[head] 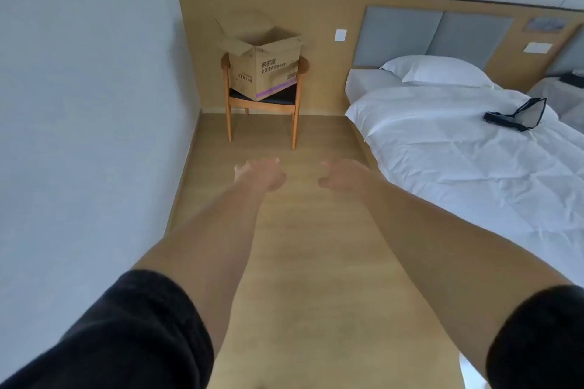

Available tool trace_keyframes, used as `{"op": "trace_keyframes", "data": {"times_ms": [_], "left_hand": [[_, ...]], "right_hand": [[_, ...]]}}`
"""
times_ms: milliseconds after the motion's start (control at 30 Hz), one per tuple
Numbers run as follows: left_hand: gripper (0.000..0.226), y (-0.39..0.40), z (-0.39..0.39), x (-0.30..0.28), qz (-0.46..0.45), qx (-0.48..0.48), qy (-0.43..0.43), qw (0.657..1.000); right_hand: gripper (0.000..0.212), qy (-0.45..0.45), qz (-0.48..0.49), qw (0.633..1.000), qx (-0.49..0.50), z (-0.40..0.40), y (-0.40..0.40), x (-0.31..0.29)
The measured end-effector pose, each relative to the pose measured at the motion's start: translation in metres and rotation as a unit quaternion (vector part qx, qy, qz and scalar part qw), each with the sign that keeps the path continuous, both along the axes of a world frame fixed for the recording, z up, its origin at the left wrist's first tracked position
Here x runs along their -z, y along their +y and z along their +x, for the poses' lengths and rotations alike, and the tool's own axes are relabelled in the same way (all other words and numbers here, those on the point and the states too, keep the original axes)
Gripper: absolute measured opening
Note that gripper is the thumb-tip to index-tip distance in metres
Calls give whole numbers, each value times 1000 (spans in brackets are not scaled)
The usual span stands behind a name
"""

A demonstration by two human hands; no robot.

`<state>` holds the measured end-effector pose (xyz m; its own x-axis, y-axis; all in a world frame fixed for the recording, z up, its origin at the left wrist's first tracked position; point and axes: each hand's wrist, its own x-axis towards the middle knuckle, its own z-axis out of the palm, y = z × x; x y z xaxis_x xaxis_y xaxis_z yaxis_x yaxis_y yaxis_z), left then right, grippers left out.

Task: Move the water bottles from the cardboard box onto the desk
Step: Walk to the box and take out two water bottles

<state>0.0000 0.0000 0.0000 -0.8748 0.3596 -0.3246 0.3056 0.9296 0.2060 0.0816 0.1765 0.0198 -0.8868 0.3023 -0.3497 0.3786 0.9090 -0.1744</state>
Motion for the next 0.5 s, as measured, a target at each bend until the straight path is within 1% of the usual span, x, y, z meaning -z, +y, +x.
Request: {"op": "trace_keyframes", "data": {"times_ms": [200,500], "left_hand": [[59,11,-43,12,-10,6,-24,1000],[50,52,-104,20,-19,35,-12,999]], "right_hand": [[69,-8,3,1000,17,-36,13,6],[69,-11,-9,1000,17,-106,56,24]]}}
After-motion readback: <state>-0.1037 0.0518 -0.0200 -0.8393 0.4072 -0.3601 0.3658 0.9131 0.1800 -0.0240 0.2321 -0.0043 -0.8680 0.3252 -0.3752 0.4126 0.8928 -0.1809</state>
